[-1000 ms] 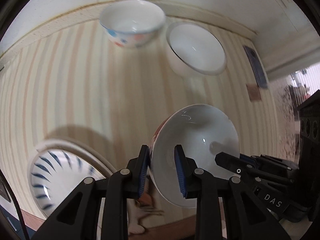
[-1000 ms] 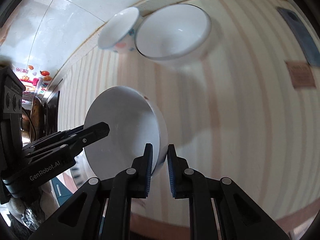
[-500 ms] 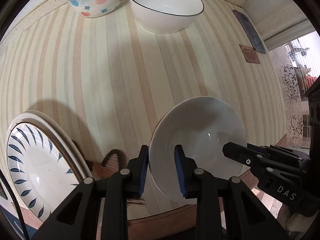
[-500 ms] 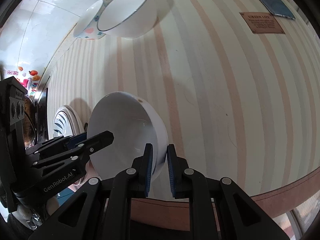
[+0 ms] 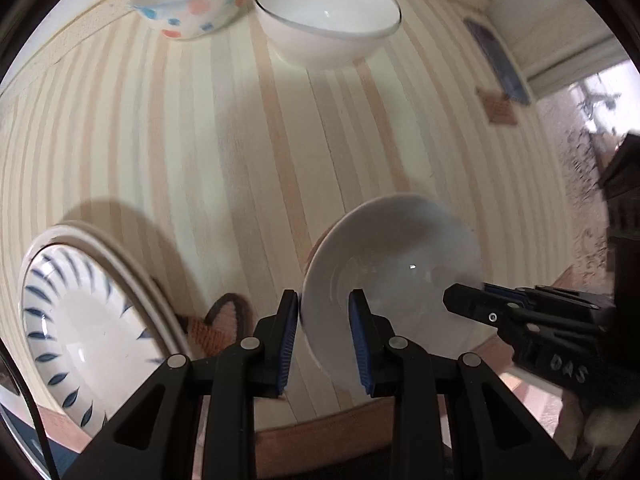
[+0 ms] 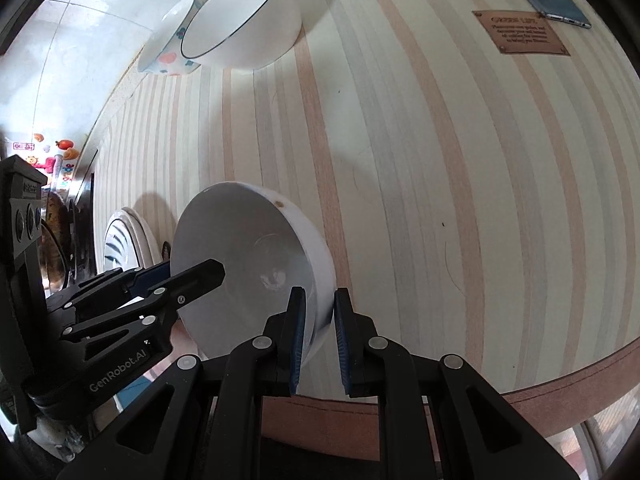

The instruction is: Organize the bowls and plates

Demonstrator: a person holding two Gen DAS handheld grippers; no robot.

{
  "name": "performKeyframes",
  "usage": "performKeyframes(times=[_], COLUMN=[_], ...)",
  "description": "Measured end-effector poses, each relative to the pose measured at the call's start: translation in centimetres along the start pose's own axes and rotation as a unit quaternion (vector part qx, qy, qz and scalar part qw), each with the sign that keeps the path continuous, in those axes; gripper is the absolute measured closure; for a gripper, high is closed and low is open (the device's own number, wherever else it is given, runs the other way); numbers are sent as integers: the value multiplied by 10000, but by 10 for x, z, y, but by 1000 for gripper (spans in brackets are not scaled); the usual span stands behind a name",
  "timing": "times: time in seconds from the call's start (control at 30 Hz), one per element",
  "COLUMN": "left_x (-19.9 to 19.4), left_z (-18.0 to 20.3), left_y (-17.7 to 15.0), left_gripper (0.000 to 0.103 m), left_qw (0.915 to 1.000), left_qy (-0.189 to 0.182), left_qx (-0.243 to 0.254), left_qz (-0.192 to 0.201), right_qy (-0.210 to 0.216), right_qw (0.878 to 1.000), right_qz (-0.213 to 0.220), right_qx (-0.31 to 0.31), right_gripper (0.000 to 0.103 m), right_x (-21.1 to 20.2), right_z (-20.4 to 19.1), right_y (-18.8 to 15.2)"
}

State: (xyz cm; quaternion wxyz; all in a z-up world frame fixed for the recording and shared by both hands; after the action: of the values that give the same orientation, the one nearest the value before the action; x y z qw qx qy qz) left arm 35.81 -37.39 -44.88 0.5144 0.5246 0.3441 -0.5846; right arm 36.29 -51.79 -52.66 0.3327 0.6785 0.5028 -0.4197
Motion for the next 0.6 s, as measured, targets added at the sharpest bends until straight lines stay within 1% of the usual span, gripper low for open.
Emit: performKeyframes(times=[0.07,0.13,0.17,0.23,0.27,0.3,0.37,0.5,0.6], left_x=[-20,-40,-48,-54,-53,-50,-42,-17,1], left_z=[-4,-10,-15,-23,-27,-33,-40,-46,-47], left_y=[9,23,35,58,72,85,106,147,166], left_gripper=[78,78,74,70,70,70,70,70,70], left_qw=[9997,9988,9979,9962,9953,9946,9935,9929,9934], left_qy=[-47,-86,-87,-92,-58,-22,-41,-19,79], left_qx=[-79,-200,-299,-451,-538,-624,-796,-933,-945], left_qz=[206,435,563,737,800,829,814,734,639], right_qy=[59,49,49,18,55,138,239,265,333], right_qw=[9998,9999,10000,10000,9998,9994,9985,9969,9958], right_qz=[-161,-96,-75,93,192,307,495,742,847], right_qx=[29,-25,-36,-8,5,14,16,-22,37], right_gripper=[87,86,86,86,81,69,57,57,57], right_x=[-5,-21,-29,-49,-56,-64,-72,-67,-50], right_z=[1,5,6,9,9,7,3,-5,-10], right_y=[2,10,15,32,41,54,78,129,167])
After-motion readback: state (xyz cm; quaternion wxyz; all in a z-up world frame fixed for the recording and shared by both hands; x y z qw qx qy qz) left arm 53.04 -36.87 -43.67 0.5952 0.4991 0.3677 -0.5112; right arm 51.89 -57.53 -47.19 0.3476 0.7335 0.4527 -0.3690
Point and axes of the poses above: each gripper's, at about its wrist camera, not at the fingertips, and x roughly the way its jaws point, z to its right, y to its top, the point moved 9 cm from there along x, roughly the way its jaws point, and after that the axes turned 6 degrees about z, right-handed, at the moved point
